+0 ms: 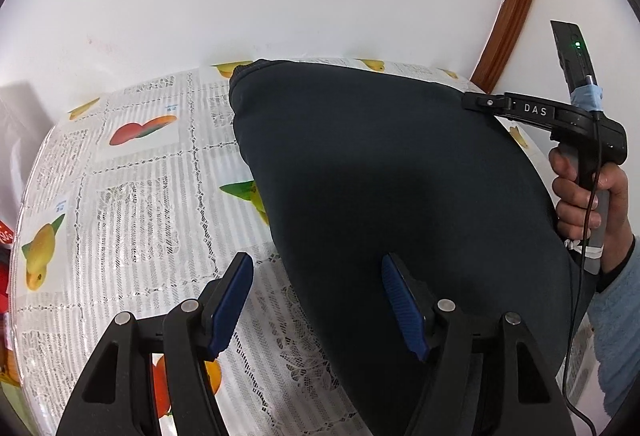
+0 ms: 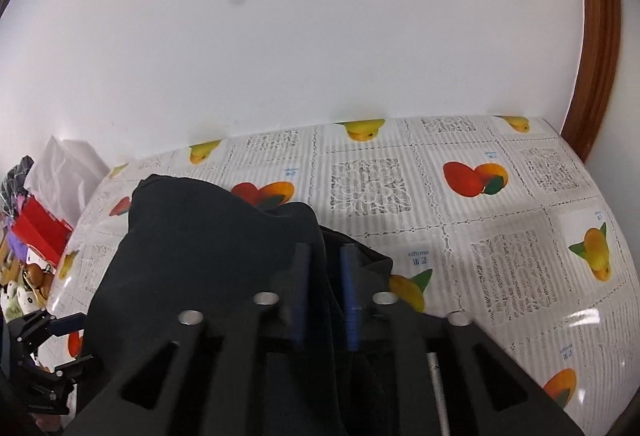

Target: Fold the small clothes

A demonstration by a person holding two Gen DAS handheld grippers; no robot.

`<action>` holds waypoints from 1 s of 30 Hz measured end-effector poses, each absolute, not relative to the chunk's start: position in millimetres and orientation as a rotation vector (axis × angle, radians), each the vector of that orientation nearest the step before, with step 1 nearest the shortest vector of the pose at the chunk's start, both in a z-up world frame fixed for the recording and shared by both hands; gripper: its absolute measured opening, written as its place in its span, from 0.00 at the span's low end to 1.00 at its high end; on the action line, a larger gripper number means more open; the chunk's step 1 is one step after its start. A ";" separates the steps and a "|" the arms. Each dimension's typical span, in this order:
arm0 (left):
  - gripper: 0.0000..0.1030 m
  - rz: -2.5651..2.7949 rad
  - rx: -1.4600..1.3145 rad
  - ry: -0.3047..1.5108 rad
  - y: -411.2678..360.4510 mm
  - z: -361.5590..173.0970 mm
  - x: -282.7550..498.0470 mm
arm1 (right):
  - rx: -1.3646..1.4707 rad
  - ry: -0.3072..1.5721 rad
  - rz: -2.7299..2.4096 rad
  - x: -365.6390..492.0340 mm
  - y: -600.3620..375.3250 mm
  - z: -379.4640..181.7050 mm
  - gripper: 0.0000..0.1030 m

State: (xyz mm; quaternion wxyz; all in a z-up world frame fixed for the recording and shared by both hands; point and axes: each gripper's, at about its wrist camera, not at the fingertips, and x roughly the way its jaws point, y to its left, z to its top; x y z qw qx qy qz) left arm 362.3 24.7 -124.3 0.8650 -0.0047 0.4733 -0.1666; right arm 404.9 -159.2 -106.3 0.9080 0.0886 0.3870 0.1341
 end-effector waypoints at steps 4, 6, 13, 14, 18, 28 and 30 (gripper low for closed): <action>0.64 -0.340 0.003 0.991 22.4 -123.4 362.2 | 0.218 0.876 0.338 426.1 -153.0 -124.1 0.13; 0.64 -0.331 0.012 0.988 22.3 -121.8 360.2 | 0.244 0.831 0.361 424.5 -157.7 -120.3 0.13; 0.61 -0.326 -0.001 0.976 26.9 -114.3 349.3 | 0.253 0.775 0.268 391.3 -186.5 -105.5 0.25; 0.61 -0.328 -0.003 0.974 26.8 -113.0 346.3 | 0.263 0.779 0.261 383.2 -194.4 -103.0 0.33; 0.61 -0.362 -0.022 0.958 26.2 -107.9 330.6 | 0.266 0.805 0.290 347.8 -212.4 -98.9 0.36; 0.64 -0.355 -0.033 0.977 15.3 -116.9 327.6 | 0.162 0.819 0.367 309.9 -193.6 -125.5 0.05; 0.64 -0.352 -0.036 0.987 14.8 -119.1 328.6 | 0.186 0.741 0.377 302.4 -204.4 -115.6 0.04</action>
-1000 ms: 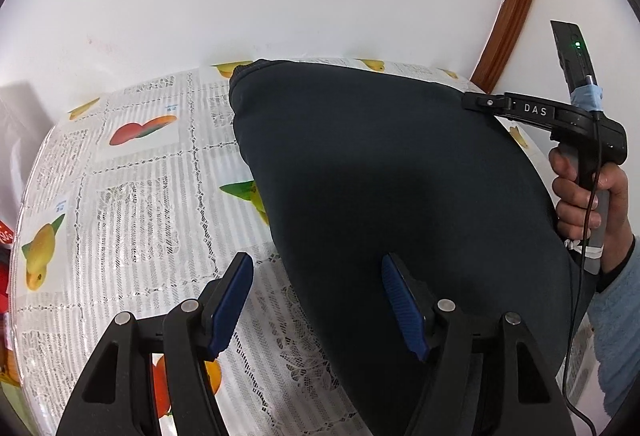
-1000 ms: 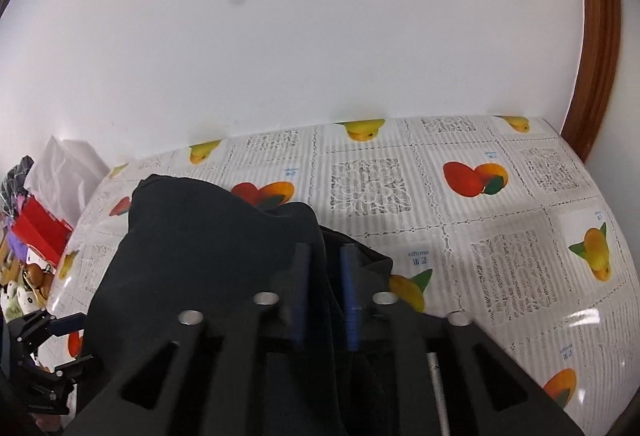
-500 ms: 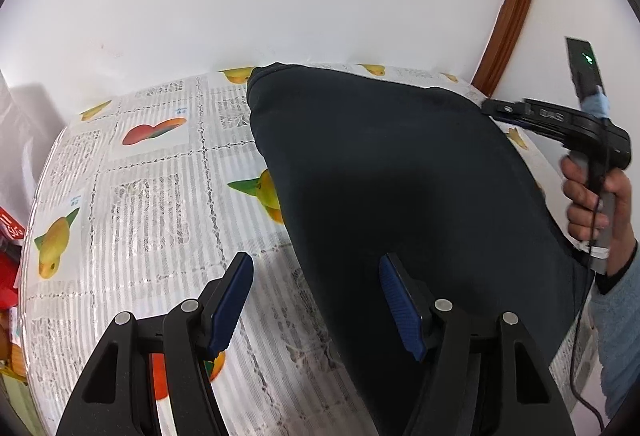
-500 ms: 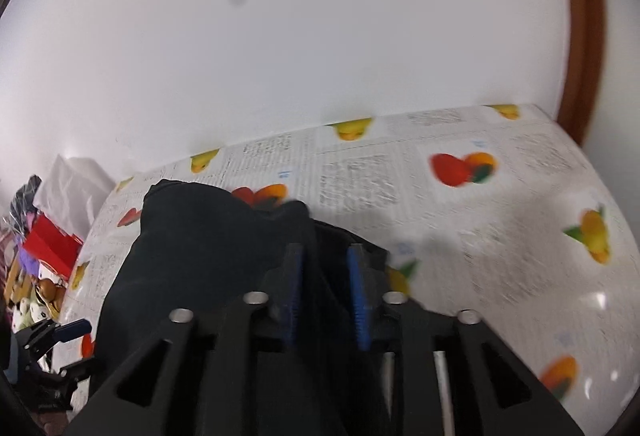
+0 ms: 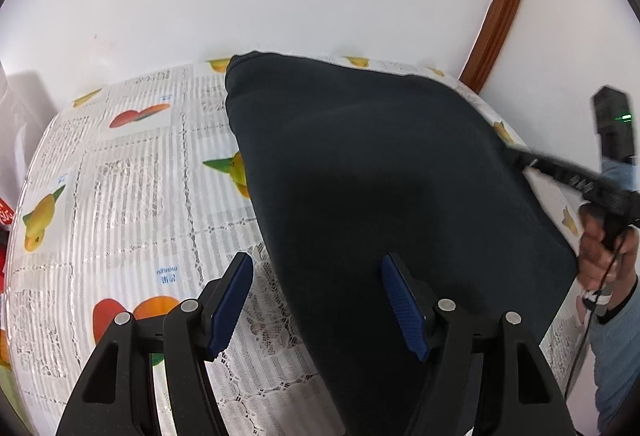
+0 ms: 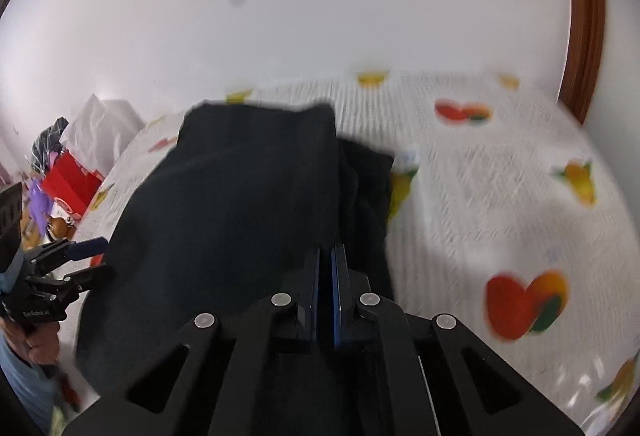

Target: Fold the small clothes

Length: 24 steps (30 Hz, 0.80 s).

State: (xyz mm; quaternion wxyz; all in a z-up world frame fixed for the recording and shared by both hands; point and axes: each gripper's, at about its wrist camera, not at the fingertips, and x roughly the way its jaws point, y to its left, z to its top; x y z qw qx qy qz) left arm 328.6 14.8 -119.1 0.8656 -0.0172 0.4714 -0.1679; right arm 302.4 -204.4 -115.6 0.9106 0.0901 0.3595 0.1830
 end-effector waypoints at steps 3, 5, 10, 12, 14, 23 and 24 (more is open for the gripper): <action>0.64 -0.351 -0.035 0.986 14.6 -119.6 328.4 | 0.202 0.737 0.366 300.8 -212.7 -115.5 0.02; 0.63 -0.344 -0.038 0.988 14.8 -119.4 327.6 | 0.192 0.765 0.343 300.8 -214.8 -117.3 0.02; 0.62 -0.353 -0.046 0.977 16.8 -114.2 316.6 | 0.246 0.755 0.327 269.4 -231.8 -107.8 0.07; 0.62 -0.363 -0.059 0.970 17.7 -112.1 310.3 | 0.240 0.762 0.343 257.1 -231.3 -107.2 0.17; 0.62 -0.373 -0.067 0.968 17.4 -110.9 305.5 | 0.223 0.767 0.348 245.6 -227.7 -110.7 0.36; 0.64 -0.355 -0.065 0.998 10.3 -118.6 301.9 | 0.287 0.657 0.391 230.9 -233.0 -130.0 0.04; 0.64 -0.356 -0.070 1.001 10.2 -117.9 301.8 | 0.319 0.623 0.393 224.1 -238.3 -129.0 0.04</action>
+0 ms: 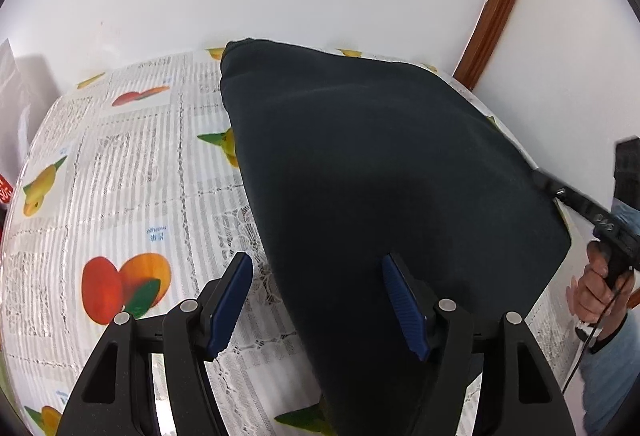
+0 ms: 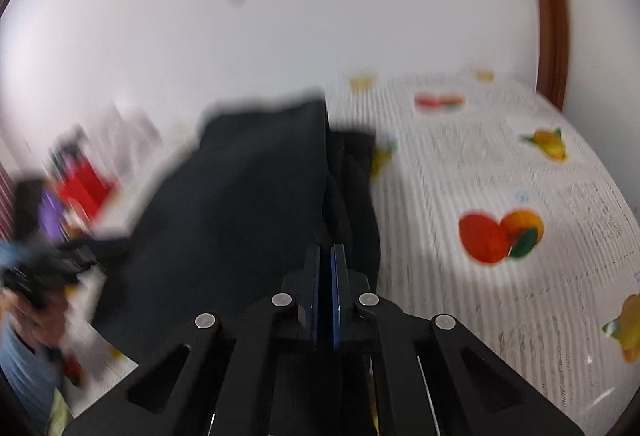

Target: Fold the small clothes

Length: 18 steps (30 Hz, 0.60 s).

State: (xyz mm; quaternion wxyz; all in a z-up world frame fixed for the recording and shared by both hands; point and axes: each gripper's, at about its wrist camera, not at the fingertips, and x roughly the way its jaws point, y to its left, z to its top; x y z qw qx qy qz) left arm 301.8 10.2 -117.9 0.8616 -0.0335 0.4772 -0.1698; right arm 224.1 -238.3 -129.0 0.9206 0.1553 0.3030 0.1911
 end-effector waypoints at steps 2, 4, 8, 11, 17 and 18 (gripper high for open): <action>0.64 -0.357 -0.058 1.000 9.4 -115.0 300.2 | 0.337 0.642 0.350 222.4 -239.1 -137.5 0.02; 0.64 -0.355 -0.039 0.996 8.7 -113.8 298.2 | 0.361 0.672 0.334 224.1 -239.3 -144.8 0.03; 0.64 -0.347 -0.040 0.994 10.6 -111.1 291.3 | 0.354 0.669 0.301 217.6 -235.0 -142.6 0.03; 0.62 -0.343 -0.047 0.990 10.9 -109.4 285.7 | 0.335 0.664 0.281 212.2 -233.4 -140.8 0.03; 0.62 -0.339 -0.047 0.981 12.4 -104.9 270.9 | 0.293 0.690 0.220 204.4 -231.3 -136.5 0.03; 0.62 -0.341 -0.047 0.981 13.7 -104.1 268.7 | 0.284 0.693 0.204 201.2 -232.2 -136.0 0.03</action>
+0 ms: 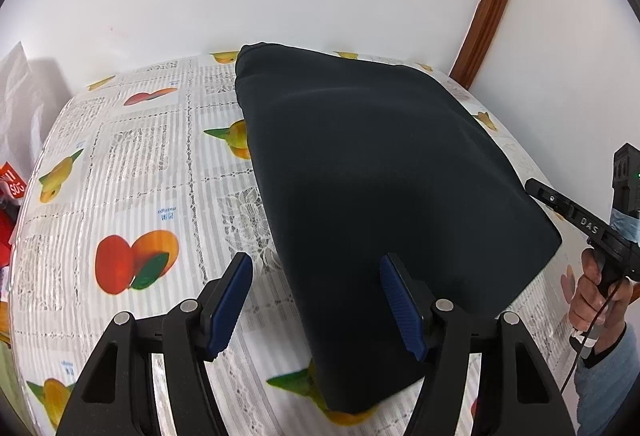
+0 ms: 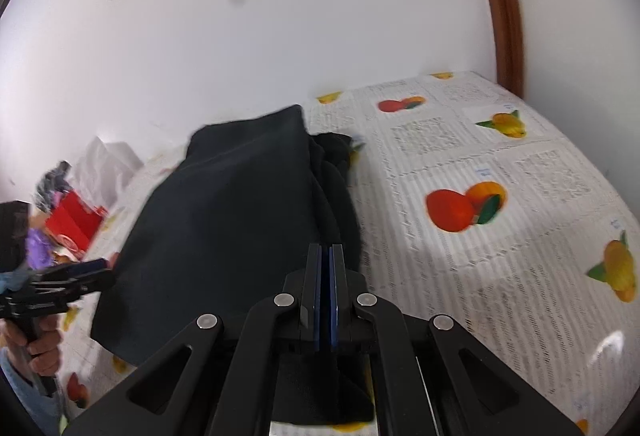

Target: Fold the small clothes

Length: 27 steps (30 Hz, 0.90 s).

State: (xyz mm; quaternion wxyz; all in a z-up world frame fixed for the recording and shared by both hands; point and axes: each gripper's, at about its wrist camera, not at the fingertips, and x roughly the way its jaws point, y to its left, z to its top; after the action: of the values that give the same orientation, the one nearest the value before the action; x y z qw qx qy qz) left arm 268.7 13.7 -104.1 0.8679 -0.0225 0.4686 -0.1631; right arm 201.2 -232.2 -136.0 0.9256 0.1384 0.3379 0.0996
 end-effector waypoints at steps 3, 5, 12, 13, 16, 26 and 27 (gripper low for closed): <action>0.62 -0.345 -0.040 0.984 13.1 -102.7 261.0 | 0.295 0.700 0.197 191.1 -239.8 -135.2 0.03; 0.62 -0.346 -0.037 0.987 12.1 -103.5 256.7 | 0.300 0.711 0.194 182.0 -244.9 -135.3 0.04; 0.62 -0.353 -0.024 1.002 13.6 -109.7 229.1 | 0.239 0.774 0.135 153.6 -256.8 -144.3 0.04; 0.62 -0.353 -0.025 1.002 14.9 -110.3 225.1 | 0.233 0.776 0.129 149.8 -259.1 -144.7 0.04; 0.62 -0.353 -0.030 1.004 19.5 -112.0 212.7 | 0.208 0.765 0.133 132.2 -261.7 -140.3 0.06; 0.61 -0.337 -0.018 1.020 13.8 -132.8 190.0 | 0.180 0.813 0.220 121.5 -234.2 -163.5 0.29; 0.60 -0.337 -0.026 1.021 13.5 -133.8 192.3 | 0.194 0.813 0.223 124.8 -232.5 -165.0 0.29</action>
State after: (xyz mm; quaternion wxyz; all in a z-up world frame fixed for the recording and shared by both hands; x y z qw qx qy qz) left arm 192.3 13.5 -133.8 0.8588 -0.0122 0.4865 -0.1605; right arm 124.8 -232.5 -165.0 0.9079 0.0938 0.3940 0.1080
